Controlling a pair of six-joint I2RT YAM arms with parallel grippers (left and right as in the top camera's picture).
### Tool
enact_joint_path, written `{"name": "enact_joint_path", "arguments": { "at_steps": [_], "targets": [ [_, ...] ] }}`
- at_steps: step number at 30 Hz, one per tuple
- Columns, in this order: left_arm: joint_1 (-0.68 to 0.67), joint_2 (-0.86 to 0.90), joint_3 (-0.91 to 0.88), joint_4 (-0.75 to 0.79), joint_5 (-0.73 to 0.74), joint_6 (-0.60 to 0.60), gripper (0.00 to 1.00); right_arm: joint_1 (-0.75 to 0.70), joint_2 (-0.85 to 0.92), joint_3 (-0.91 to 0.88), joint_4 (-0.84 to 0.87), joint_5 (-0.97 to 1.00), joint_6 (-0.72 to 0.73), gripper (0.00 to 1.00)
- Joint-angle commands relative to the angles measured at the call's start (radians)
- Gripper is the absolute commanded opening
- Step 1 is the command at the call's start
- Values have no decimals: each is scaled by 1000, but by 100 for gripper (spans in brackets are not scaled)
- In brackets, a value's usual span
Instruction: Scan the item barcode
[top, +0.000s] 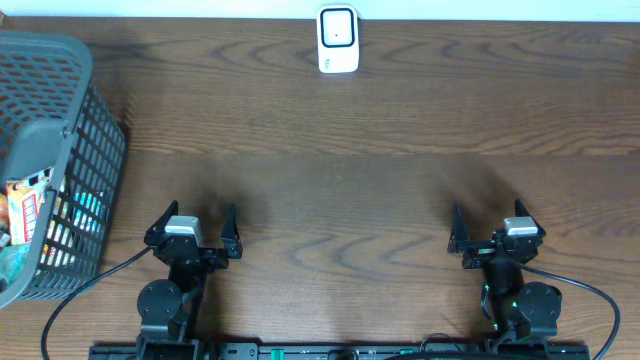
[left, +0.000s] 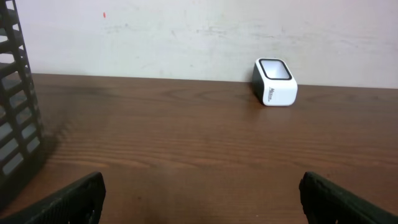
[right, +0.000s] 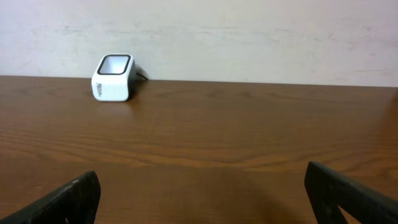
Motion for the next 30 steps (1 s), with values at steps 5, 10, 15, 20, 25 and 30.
{"name": "enact_joint_path", "arguments": {
  "at_steps": [5,10,15,20,25,30],
  "targets": [
    [-4,-6,-15,-39,6,14,97,-2,-6,-2,-3,7,-1,99],
    [-4,-6,-15,-38,6,14,98,-2,-6,-2,-3,7,-1,99],
    [-4,-6,-15,-38,6,14,98,-2,-6,-2,-3,7,-1,99],
    [-4,-6,-15,-38,6,14,98,-2,-6,-2,-3,7,-1,99],
    [-4,-6,-14,-25,121,-132,98,-2,-6,-2,-3,7,-1,99],
    [-4,-6,-14,-18,230,-275,97,-2,-6,-2,-3,7,-1,99]
  ]
}}
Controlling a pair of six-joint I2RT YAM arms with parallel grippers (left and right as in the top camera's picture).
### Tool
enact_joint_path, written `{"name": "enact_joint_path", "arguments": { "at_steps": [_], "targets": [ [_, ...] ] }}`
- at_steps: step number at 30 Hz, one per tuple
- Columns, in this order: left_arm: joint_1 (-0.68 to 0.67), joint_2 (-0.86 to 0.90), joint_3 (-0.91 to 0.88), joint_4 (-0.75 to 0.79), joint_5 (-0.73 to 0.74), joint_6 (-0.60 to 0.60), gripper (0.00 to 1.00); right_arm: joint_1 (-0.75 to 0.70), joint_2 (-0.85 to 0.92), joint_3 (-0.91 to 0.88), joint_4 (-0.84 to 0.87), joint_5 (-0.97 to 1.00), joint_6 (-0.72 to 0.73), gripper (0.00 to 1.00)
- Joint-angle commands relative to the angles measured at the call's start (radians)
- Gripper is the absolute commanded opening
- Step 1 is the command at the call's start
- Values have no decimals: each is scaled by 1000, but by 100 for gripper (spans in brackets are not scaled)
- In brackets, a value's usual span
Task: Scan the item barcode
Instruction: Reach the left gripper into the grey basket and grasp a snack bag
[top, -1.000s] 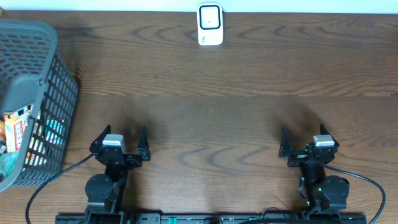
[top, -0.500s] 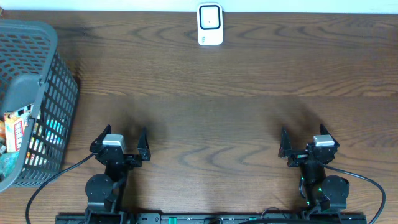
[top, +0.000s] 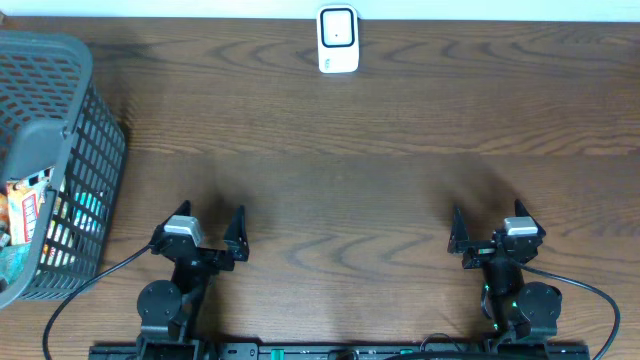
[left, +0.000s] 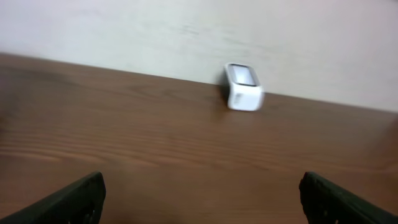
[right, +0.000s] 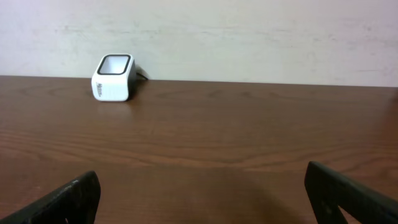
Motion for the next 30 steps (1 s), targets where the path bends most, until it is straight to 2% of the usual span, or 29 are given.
{"name": "enact_joint_path", "arguments": {
  "at_steps": [1,3,10,14,19,22,30],
  "targets": [
    [-4,-6,-14,-31,109,-105,98,-2,-6,-2,-3,7,-1,99],
    [-5,-6,-14,1,114,-122,98,-2,-6,-2,-3,7,-1,99],
    [-5,-6,-14,27,211,-320,98,-2,-6,-2,-3,7,-1,99],
    [-5,-6,-14,105,228,-419,98,-2,-6,-2,-3,7,-1,99],
    [-5,-6,-13,379,245,-455,97,-2,-6,-2,-3,7,-1,99],
    [-5,-6,5,483,244,-469,98,-2,-6,-2,-3,7,-1,99],
    [-5,18,141,496,232,-463,98,-2,-6,-2,-3,7,0,99]
  ]
}}
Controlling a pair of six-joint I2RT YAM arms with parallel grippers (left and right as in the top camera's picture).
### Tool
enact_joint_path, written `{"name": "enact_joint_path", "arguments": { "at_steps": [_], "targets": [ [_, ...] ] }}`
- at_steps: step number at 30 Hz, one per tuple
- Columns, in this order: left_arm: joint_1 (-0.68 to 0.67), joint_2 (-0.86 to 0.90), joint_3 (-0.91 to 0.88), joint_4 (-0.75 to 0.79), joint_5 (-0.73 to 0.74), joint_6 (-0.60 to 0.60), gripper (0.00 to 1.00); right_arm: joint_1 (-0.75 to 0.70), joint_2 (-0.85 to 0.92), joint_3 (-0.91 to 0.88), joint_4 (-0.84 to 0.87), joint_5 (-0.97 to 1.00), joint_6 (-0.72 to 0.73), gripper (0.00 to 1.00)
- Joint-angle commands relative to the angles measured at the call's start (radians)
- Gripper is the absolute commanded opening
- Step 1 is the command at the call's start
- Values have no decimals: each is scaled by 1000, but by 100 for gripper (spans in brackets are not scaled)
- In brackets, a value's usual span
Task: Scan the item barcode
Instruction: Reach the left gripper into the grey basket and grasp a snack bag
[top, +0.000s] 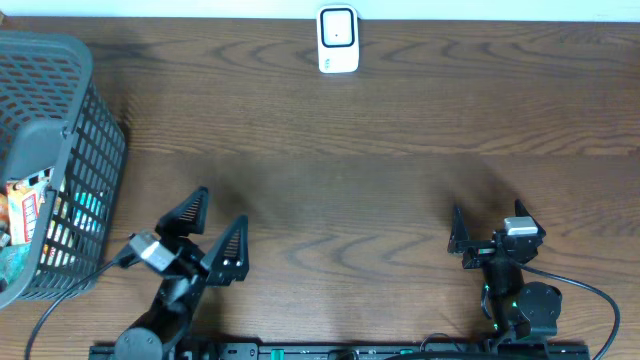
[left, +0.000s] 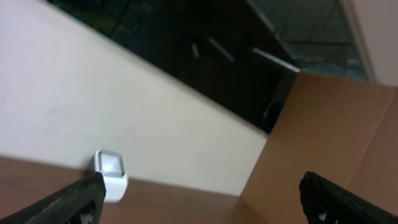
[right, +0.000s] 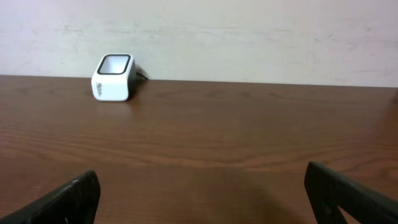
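The white barcode scanner (top: 338, 40) stands at the table's far edge, also in the right wrist view (right: 113, 77) and the left wrist view (left: 111, 176). Packaged items (top: 25, 205) lie in the grey mesh basket (top: 60, 130) at the left. My left gripper (top: 211, 234) is open, raised and tilted near the front left, with nothing between its fingers (left: 68, 202). My right gripper (top: 486, 228) is open and empty at the front right, low over the wood.
The brown wooden table (top: 400, 150) stretches between the grippers and the scanner. A pale wall (right: 249, 37) runs behind the table's far edge. The left wrist view is tilted up, with a dark window above the wall.
My left arm has lifted and rolled, its gripper now larger in the overhead view and its camera pointing up at the wall and window. The right arm has not moved.
Both grippers rested open at the front of the table, facing the scanner. Then the left gripper had turned slightly to the right. Now it is raised and tilted, still open and empty, while the right gripper stays where it was.
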Motion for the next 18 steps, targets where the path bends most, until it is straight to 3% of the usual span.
{"name": "enact_joint_path", "arguments": {
  "at_steps": [1,4,7,10,14,18],
  "targets": [
    [-5,31,109,11,6,16,98,-2,-6,-2,-3,7,-1,99],
    [-5,123,221,-19,21,35,98,-2,-6,-2,-3,7,0,99],
    [-5,265,385,-146,87,111,97,-2,-6,-2,-3,7,-1,99],
    [-5,456,615,-430,175,290,98,-2,-6,-2,-3,7,-1,99],
    [-5,720,938,-927,194,566,98,-2,-6,-2,-3,7,-1,99],
    [-5,910,1171,-1160,223,616,98,-2,-6,-2,-3,7,-1,99]
  ]
}}
